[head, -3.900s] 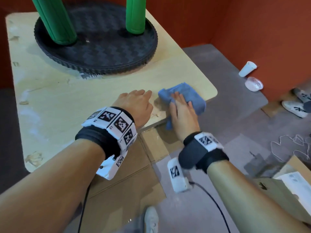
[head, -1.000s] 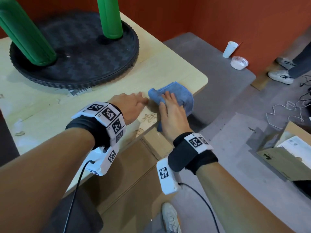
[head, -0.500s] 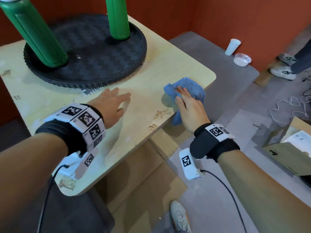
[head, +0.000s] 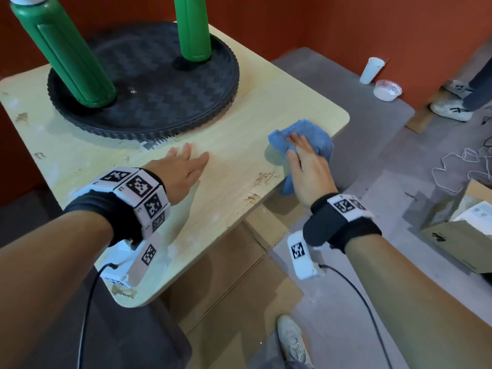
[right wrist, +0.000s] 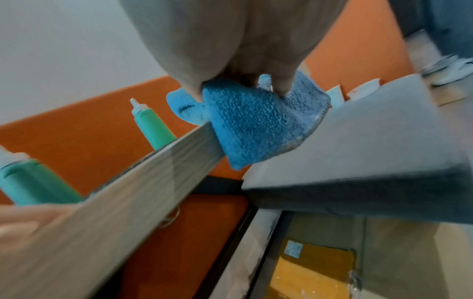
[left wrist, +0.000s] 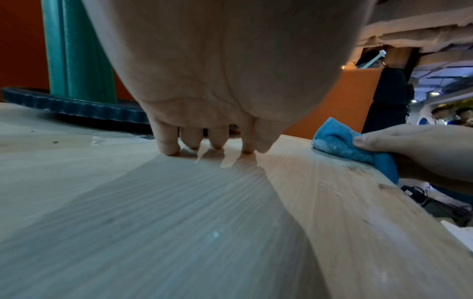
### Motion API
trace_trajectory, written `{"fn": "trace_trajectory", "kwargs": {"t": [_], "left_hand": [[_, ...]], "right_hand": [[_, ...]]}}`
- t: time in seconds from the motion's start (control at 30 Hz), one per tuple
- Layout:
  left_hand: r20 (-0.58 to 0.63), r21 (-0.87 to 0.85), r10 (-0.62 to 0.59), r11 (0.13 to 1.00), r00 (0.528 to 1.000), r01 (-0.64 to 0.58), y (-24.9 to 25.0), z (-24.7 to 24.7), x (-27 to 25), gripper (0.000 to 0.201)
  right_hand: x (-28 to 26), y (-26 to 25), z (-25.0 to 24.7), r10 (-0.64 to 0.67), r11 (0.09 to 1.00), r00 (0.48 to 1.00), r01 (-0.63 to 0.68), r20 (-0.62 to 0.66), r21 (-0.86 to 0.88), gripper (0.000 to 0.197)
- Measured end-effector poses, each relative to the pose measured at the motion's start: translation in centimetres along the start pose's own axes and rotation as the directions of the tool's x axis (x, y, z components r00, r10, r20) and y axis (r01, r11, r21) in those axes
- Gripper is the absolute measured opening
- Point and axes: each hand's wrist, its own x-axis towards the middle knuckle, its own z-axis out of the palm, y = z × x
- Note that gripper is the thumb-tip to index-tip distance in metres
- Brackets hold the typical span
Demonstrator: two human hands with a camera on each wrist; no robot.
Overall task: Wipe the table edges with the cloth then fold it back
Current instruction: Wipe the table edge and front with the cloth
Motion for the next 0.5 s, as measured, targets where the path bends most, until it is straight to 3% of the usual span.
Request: {"fn": "trace_trajectory", "kwargs": {"t": [0.1,0.2,0.27,0.5], "left_hand": [[-0.005,-0.001,0.013,1.0,1.0,-0.013,-0.2,0.1,0.0,0.049],[-0.018,0.045,0.022,0.999,1.0,-0.022,-0.3,0.5,-0.1,0.05],[-0.023,0.066,0.021,0.998,1.0,-0.019,-0.3,0.7,-0.2,0.051],[-0.048,0.071,0.009,0.997,0.999,-0.005,-0.2,0.6,0.0,0.057]], "right_hand": [[-0.6,-0.8,0.9,-0.014,0.999,1.0,0.014,-0.013,-0.05,0.045],[-3.1,-0.4,2.6,-0.122,0.989,0.987,0.13,0.106,-0.075,0.046],[-2.9,0.3,2.2,-0.127,0.989,0.984,0.136,0.127,-0.064,0.047],[-1.2,-0.6,2.2,-0.04,0.999,0.999,0.04,-0.017,-0.022,0.044]]}}
